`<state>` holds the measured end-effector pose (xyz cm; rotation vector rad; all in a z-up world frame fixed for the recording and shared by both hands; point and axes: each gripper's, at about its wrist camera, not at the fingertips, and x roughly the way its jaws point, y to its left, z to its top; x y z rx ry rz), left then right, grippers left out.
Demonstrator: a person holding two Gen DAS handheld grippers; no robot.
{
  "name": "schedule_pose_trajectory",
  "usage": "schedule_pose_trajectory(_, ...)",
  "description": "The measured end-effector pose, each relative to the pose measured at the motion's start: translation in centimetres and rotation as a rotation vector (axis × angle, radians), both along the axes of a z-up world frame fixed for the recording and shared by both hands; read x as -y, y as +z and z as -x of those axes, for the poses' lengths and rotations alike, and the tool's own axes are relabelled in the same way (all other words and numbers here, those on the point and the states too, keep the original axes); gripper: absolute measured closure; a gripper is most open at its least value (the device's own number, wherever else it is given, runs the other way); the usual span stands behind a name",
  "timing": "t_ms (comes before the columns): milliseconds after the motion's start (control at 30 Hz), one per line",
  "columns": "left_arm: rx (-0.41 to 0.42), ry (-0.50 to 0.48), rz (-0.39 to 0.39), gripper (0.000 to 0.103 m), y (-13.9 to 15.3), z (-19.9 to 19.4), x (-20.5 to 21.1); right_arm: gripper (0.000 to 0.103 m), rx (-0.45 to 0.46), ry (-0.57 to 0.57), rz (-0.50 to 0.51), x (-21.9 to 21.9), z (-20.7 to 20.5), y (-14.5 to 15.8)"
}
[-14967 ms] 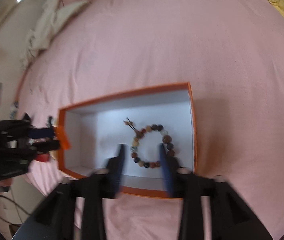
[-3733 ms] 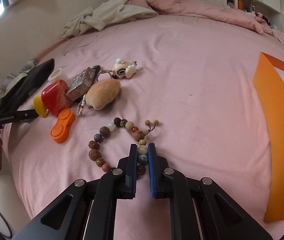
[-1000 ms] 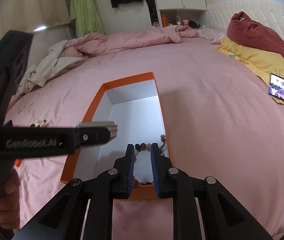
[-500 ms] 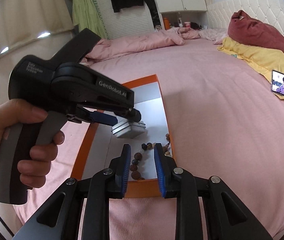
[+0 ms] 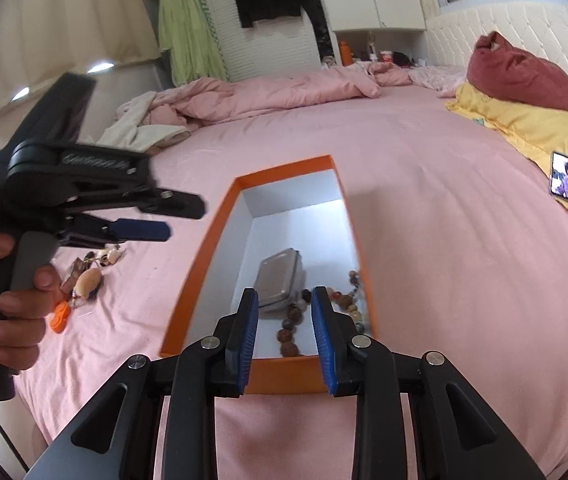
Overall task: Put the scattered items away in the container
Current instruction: 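Open both grippers to release the tin and bracelet in the box, then withdraw, then move both open grippers toward the pile of items on the bed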
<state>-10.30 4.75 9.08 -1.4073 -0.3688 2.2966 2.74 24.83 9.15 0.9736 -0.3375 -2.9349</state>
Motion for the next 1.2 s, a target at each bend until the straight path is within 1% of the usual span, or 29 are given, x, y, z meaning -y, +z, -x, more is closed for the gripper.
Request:
schedule_pose_trajectory(33, -0.016, 0.020, -0.007, 0.047, 0.2, -0.9, 1.7, 0.071, -0.012, 0.015, 0.002, 0.5, -0.2, 0.3)
schedule_pose_trajectory(67, -0.028, 0.042, 0.005, 0.047, 0.2, -1.2, 2.3, 0.067, -0.025, 0.030, 0.003, 1.0, -0.5, 0.5)
schedule_pose_trajectory(133, -0.056, 0.100, 0.068, 0.041, 0.0, -2.9, 5.3, 0.061, -0.055, 0.071, 0.003, 2.4, -1.0, 1.2)
schedule_pose_trajectory(167, -0.069, 0.133, 0.112, 0.035, -0.4, -4.0, 6.7, 0.060, -0.067, 0.096, 0.002, 3.1, -1.3, 1.4)
schedule_pose_trajectory(233, -0.066, 0.204, 0.178, 0.035, -1.4, -5.8, 9.4, 0.060, -0.070, 0.161, 0.004, 4.9, -1.6, 1.7)
schedule_pose_trajectory(333, -0.021, 0.322, 0.228, 0.035, -3.3, -7.8, 13.3, 0.060, -0.035, 0.273, 0.029, 8.1, -1.4, 1.7)
schedule_pose_trajectory(433, 0.021, 0.433, 0.237, 0.035, -4.8, -9.4, 16.4, 0.059, -0.002, 0.383, 0.009, 11.8, -1.1, 1.4)
schedule_pose_trajectory(500, 0.049, 0.480, 0.211, 0.035, -6.0, -10.1, 17.6, 0.054, 0.026, 0.419, -0.029, 14.1, -0.9, 0.6)
schedule_pose_trajectory(533, 0.060, 0.499, 0.208, 0.035, -6.4, -10.3, 18.0, 0.050, 0.050, 0.447, -0.038, 15.1, -0.6, 0.1)
schedule_pose_trajectory(567, 0.062, 0.521, 0.210, 0.035, -6.8, -10.7, 18.5, 0.049, 0.069, 0.460, -0.047, 15.8, -0.3, -0.4)
schedule_pose_trajectory(600, 0.043, 0.535, 0.206, 0.035, -7.1, -11.0, 18.6, 0.049, 0.086, 0.470, -0.064, 16.6, 0.0, -1.1)
schedule_pose_trajectory(700, -0.051, 0.554, 0.195, 0.035, -7.8, -12.4, 18.5, 0.049, 0.131, 0.490, -0.102, 17.8, 0.9, -3.1)
schedule_pose_trajectory(767, -0.105, 0.566, 0.207, 0.034, -8.1, -13.2, 18.0, 0.049, 0.165, 0.483, -0.125, 17.8, 1.5, -4.6)
schedule_pose_trajectory(833, -0.112, 0.567, 0.218, 0.029, -7.9, -13.4, 18.2, 0.049, 0.205, 0.465, -0.133, 17.3, 1.9, -6.1)
schedule_pose_trajectory(867, -0.117, 0.558, 0.200, 0.022, -8.0, -13.4, 18.1, 0.049, 0.209, 0.464, -0.123, 16.7, 1.8, -6.5)
schedule_pose_trajectory(900, -0.123, 0.559, 0.191, 0.020, -7.9, -13.5, 18.3, 0.049, 0.199, 0.466, -0.106, 16.4, 1.9, -6.6)
schedule_pose_trajectory(967, -0.134, 0.567, 0.188, 0.019, -8.1, -13.5, 18.2, 0.048, 0.179, 0.468, -0.113, 16.4, 1.6, -6.8)
schedule_pose_trajectory(1000, -0.141, 0.563, 0.193, 0.018, -8.2, -13.6, 18.1, 0.047, 0.171, 0.470, -0.130, 16.6, 1.5, -6.9)
schedule_pose_trajectory(1067, -0.146, 0.549, 0.213, 0.016, -8.3, -13.4, 17.8, 0.043, 0.167, 0.472, -0.132, 16.7, 1.5, -7.2)
schedule_pose_trajectory(1100, -0.146, 0.541, 0.225, 0.015, -8.4, -13.4, 17.6, 0.042, 0.166, 0.469, -0.120, 16.7, 1.5, -7.4)
schedule_pose_trajectory(1200, -0.137, 0.510, 0.288, 0.013, -8.6, -13.0, 16.7, 0.034, 0.154, 0.477, -0.089, 16.6, 1.5, -7.8)
